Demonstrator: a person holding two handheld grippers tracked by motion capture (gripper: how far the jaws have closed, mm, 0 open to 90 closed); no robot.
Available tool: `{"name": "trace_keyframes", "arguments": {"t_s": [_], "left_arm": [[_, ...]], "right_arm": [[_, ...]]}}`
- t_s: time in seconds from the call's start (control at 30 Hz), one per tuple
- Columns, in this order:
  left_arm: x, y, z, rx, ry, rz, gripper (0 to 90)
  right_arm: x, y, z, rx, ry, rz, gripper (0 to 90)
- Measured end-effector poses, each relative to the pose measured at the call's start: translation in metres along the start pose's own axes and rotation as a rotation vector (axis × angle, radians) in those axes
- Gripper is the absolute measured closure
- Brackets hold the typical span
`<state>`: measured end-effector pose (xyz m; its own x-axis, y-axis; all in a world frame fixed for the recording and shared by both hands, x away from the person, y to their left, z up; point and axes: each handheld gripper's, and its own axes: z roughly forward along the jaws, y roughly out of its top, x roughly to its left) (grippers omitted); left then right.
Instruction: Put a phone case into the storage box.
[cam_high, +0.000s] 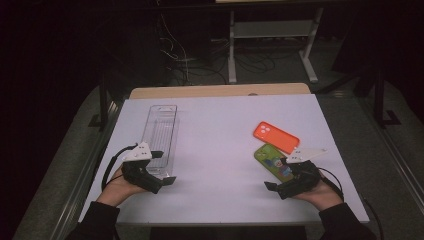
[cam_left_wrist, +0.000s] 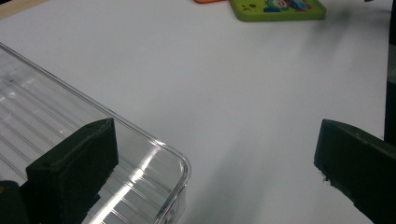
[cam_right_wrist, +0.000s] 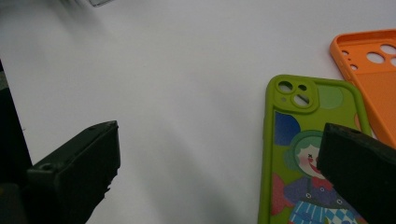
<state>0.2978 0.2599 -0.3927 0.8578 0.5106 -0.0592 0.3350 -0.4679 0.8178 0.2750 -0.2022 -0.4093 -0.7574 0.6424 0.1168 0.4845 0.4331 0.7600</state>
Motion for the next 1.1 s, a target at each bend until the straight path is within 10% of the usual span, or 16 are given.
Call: {"name": "trace_keyframes", "arguments": {"t_s": [1.1], "left_arm": [[-0.002, 0.002, 0.007, 0.0, -0.024, 0.008, 0.0]], "right_arm": [[-0.02, 0.027, -0.004, 0.008, -0.029, 0.016, 0.2]]}}
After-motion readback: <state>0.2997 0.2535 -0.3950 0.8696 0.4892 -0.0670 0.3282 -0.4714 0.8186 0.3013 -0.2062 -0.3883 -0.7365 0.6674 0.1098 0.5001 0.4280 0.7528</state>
